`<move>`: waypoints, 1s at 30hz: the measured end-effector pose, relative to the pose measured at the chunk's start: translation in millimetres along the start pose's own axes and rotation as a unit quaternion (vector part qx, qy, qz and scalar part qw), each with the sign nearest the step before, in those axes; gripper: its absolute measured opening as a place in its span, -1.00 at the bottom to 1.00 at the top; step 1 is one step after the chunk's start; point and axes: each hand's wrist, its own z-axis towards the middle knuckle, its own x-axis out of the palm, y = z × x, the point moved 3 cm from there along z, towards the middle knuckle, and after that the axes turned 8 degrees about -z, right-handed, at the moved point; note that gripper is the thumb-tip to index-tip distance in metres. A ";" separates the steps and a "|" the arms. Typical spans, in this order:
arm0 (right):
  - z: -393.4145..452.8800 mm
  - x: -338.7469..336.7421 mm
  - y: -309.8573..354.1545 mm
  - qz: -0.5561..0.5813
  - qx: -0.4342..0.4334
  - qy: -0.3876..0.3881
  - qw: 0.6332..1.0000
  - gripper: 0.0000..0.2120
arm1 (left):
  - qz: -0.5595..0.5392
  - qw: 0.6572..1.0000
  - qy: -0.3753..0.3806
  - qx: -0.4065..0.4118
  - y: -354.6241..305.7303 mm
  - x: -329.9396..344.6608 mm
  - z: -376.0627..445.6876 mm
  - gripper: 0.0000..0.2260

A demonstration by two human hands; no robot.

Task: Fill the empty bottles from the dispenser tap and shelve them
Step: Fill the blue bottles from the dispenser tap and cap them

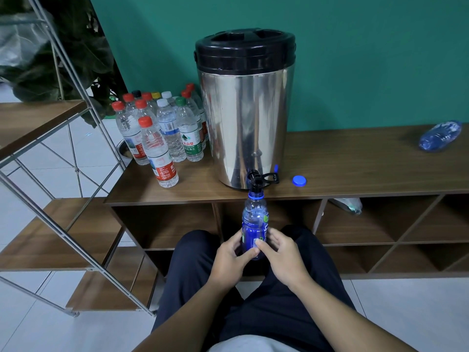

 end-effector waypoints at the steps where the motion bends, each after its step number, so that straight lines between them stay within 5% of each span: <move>1: -0.1 0.0 0.2 -0.001 -0.001 -0.001 1.000 -0.67 | -0.001 1.000 0.000 0.001 -0.1 0.2 -0.2 -0.56; 30: -1.6 -1.9 1.1 -0.013 0.005 0.002 1.000 -0.68 | 0.002 1.000 0.003 -0.009 3.9 -0.3 0.0 -0.55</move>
